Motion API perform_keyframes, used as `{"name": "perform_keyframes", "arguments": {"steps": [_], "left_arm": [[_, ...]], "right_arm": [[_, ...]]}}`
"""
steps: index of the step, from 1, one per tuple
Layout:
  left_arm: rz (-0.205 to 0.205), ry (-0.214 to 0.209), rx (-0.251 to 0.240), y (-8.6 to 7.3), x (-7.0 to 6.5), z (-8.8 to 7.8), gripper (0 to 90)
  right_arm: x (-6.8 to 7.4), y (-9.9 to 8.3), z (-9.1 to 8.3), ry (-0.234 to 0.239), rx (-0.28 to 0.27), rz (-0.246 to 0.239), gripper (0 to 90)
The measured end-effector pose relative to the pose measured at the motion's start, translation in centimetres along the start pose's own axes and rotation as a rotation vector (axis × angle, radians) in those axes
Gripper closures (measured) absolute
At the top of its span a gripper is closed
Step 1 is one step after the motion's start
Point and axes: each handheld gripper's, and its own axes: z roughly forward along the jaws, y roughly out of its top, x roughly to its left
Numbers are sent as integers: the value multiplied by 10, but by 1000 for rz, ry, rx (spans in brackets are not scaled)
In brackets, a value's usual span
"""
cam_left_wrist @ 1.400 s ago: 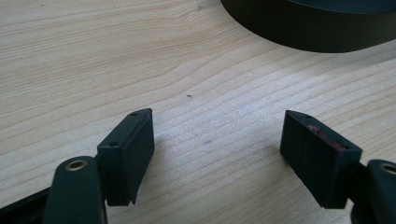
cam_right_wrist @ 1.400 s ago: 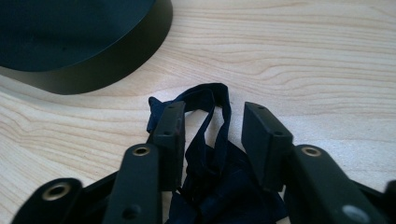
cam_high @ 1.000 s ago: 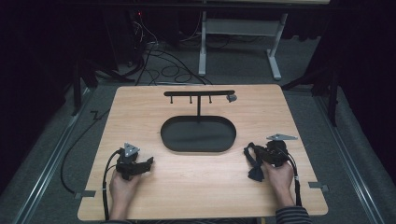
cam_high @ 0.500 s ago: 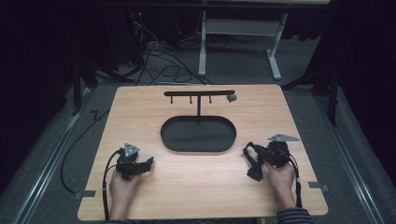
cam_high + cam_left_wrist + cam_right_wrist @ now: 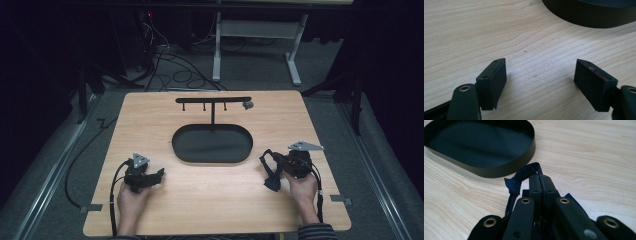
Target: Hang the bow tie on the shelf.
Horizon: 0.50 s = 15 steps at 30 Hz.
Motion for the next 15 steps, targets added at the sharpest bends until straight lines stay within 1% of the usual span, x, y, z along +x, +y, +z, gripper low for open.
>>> {"name": "perform_keyframes", "arguments": {"steps": [1, 2, 4, 11, 15], "left_arm": [[0, 0, 0, 0, 0, 0, 265], [0, 0, 0, 0, 0, 0, 266], [0, 0, 0, 0, 0, 0, 265], [0, 0, 0, 0, 0, 0, 265], [0, 0, 0, 0, 0, 0, 265]], "right_arm": [[0, 0, 0, 0, 0, 0, 900], [2, 3, -2, 2, -8, -13, 900], [4, 5, -3, 3, -14, -22, 900], [10, 14, -10, 4, -35, -44, 900], [16, 19, -13, -5, -38, -67, 900]]}}
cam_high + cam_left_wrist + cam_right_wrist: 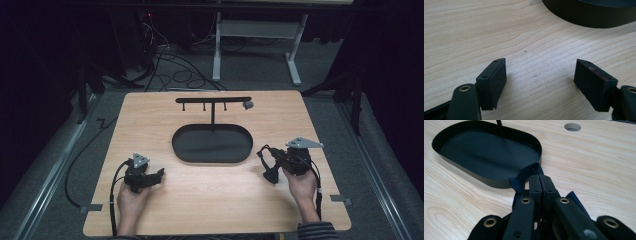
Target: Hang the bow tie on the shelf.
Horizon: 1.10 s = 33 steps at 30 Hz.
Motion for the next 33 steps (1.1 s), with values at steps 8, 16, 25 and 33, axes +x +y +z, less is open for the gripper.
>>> {"name": "perform_keyframes", "arguments": {"steps": [8, 16, 25, 33], "left_arm": [[0, 0, 0, 0, 0, 0, 265], [0, 0, 0, 0, 0, 0, 265], [0, 0, 0, 0, 0, 0, 266], [0, 0, 0, 0, 0, 0, 266]], "right_arm": [[6, 11, -1, 11, -22, -27, 900], [12, 24, -4, 24, -42, -48, 900], [19, 39, -4, 51, -64, -72, 900], [24, 50, 1, 67, -69, -86, 900]]}}
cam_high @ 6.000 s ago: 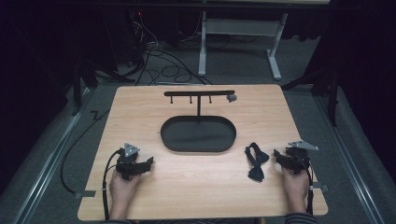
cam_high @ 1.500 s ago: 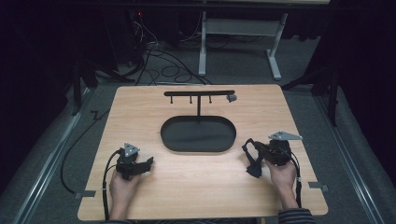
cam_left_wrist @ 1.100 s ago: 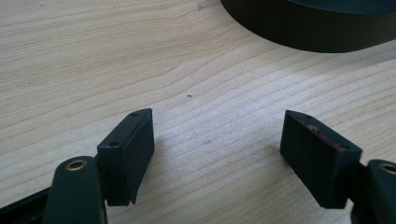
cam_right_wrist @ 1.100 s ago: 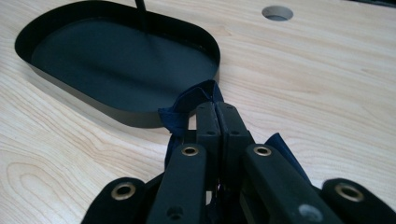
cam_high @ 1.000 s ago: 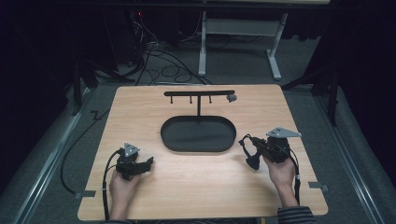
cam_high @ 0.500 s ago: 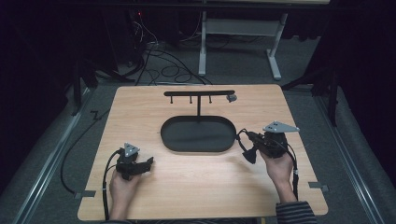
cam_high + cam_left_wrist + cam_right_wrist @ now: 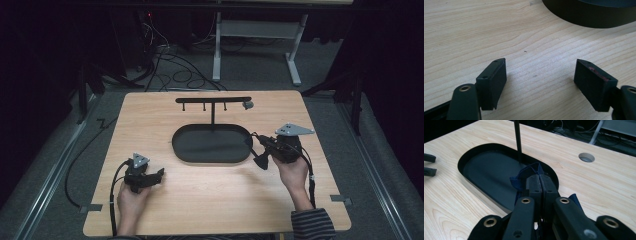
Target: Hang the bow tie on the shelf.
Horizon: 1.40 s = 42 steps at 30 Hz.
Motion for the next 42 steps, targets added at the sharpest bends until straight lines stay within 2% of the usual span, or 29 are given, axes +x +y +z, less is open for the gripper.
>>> {"name": "perform_keyframes", "arguments": {"steps": [39, 42], "left_arm": [[0, 0, 0, 0, 0, 0, 265], [0, 0, 0, 0, 0, 0, 265]], "right_arm": [[-3, 36, 11, 22, -52, 15, 900], [-3, 40, 12, 19, -55, 4, 900]]}}
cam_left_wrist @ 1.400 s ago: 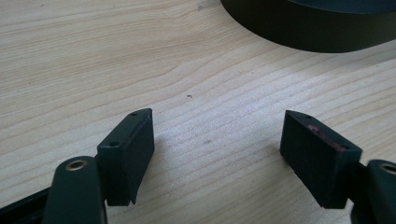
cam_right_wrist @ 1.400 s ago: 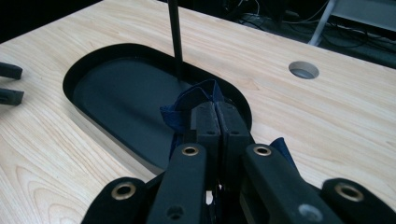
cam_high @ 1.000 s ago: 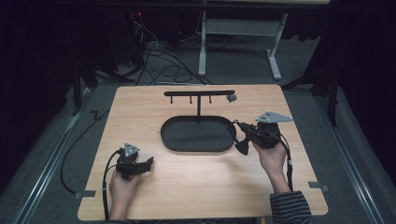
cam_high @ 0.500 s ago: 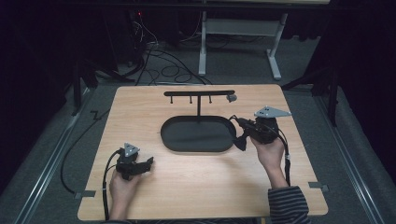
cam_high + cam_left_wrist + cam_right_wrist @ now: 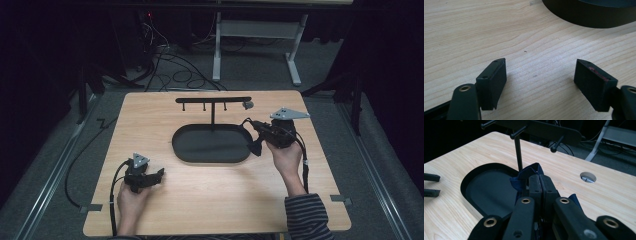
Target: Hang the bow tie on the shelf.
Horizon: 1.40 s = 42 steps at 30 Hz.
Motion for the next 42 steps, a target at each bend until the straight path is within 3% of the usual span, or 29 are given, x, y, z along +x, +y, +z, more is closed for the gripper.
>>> {"name": "perform_keyframes", "arguments": {"steps": [42], "left_arm": [[0, 0, 0, 0, 0, 0, 265]], "right_arm": [[-12, 40, 20, -48, -36, 27, 900]]}}
